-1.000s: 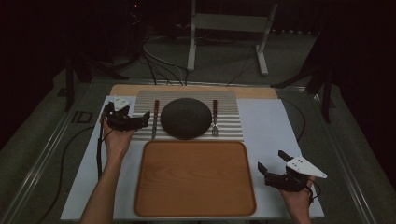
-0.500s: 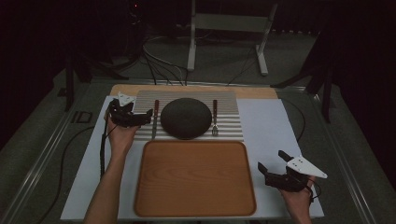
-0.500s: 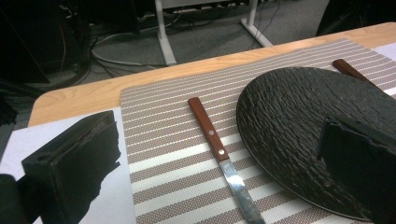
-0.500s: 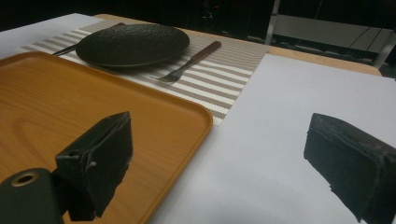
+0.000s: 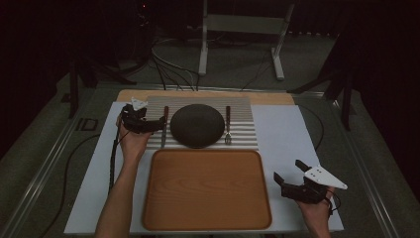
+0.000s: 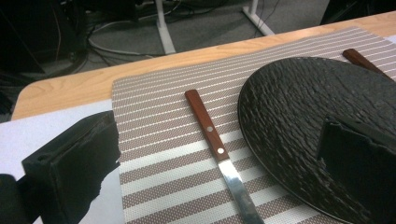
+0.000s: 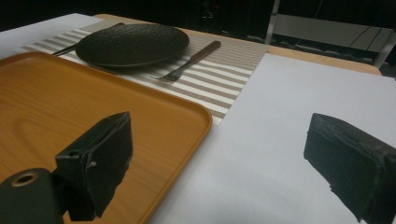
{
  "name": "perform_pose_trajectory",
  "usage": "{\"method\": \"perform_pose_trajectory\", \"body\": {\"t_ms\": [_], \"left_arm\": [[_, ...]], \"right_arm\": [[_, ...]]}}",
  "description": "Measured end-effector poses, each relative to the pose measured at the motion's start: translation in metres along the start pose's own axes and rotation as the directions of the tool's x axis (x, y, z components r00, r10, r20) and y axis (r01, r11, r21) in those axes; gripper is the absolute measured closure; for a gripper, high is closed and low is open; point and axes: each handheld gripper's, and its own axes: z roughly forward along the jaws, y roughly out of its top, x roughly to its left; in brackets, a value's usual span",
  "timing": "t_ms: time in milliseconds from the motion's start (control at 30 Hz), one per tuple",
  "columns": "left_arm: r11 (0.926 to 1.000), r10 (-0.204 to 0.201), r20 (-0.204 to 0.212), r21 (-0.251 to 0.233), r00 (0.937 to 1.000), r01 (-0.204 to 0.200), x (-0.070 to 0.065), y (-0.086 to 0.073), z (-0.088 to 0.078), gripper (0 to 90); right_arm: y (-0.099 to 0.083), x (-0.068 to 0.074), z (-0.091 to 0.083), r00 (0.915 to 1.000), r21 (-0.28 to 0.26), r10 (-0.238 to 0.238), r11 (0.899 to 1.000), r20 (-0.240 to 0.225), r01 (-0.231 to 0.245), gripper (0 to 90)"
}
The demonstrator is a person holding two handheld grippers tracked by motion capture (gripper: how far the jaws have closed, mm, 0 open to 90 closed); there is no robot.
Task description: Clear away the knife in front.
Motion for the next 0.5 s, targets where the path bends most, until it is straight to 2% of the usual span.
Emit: {"method": "perform_pose_trajectory", "body": {"t_ms": [167,500], "left_arm": [[0.9995,-0.004,-0.001,0.032,1.0,0.004,-0.002,0.0,0.009,1.6],[0.9986,-0.009,0.002,0.053,1.0,0.008,-0.007,0.005,0.02,2.9]], "right_arm": [[0.0,0.0,0.0,1.0,0.0,0.001,1.0,0.0,-0.001,8.0],[0.0,-0.001,0.0,1.0,0.0,0.005,1.0,0.001,-0.005,7.9]]}}
